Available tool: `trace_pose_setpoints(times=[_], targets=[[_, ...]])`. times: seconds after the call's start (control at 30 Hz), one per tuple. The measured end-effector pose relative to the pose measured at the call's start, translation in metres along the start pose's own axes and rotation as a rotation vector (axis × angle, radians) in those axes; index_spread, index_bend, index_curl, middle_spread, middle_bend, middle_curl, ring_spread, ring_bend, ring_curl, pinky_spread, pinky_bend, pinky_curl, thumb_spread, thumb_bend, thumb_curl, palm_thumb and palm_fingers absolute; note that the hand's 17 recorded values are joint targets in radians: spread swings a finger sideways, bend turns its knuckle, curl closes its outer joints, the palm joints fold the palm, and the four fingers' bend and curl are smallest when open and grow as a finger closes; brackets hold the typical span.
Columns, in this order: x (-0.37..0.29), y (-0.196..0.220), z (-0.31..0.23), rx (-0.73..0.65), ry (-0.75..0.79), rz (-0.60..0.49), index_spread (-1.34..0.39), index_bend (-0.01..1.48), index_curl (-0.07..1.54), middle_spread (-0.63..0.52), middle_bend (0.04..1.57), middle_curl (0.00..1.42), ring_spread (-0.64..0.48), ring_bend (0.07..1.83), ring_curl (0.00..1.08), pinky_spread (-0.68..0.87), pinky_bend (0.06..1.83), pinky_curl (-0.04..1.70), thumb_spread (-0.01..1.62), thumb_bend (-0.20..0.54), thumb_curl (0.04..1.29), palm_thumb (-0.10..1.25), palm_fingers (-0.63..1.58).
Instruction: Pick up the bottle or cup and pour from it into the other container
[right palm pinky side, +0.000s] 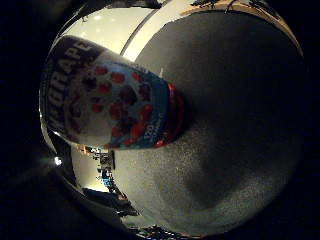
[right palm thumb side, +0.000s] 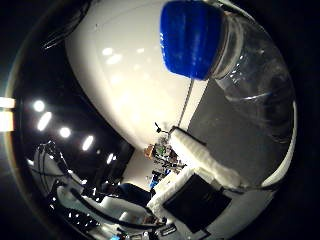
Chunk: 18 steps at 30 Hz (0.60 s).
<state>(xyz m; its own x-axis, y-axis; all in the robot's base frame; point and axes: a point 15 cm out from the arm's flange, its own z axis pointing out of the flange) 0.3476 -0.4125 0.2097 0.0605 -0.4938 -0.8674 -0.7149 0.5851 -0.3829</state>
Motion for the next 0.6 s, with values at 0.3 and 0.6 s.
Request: trace_pose_setpoints(times=[0.3,0.6], targets=[[-0.006,0.003,0.011,-0.05,0.004,-0.01,-0.25,0.21,0.34,-0.1,0.56,0.47,-0.11,0.95,0.35,-0.09,1.04,0.0,1.05,-0.014,0.42,0.75,1.02],[-0.012,0.001,0.014,-0.06,0.003,-0.022,-0.25,0.55,0.58,-0.08,0.9,0.62,-0.14,1.12,0.46,-0.39,1.19,0.12,0.93,-0.015,0.5,0.91,1.25]])
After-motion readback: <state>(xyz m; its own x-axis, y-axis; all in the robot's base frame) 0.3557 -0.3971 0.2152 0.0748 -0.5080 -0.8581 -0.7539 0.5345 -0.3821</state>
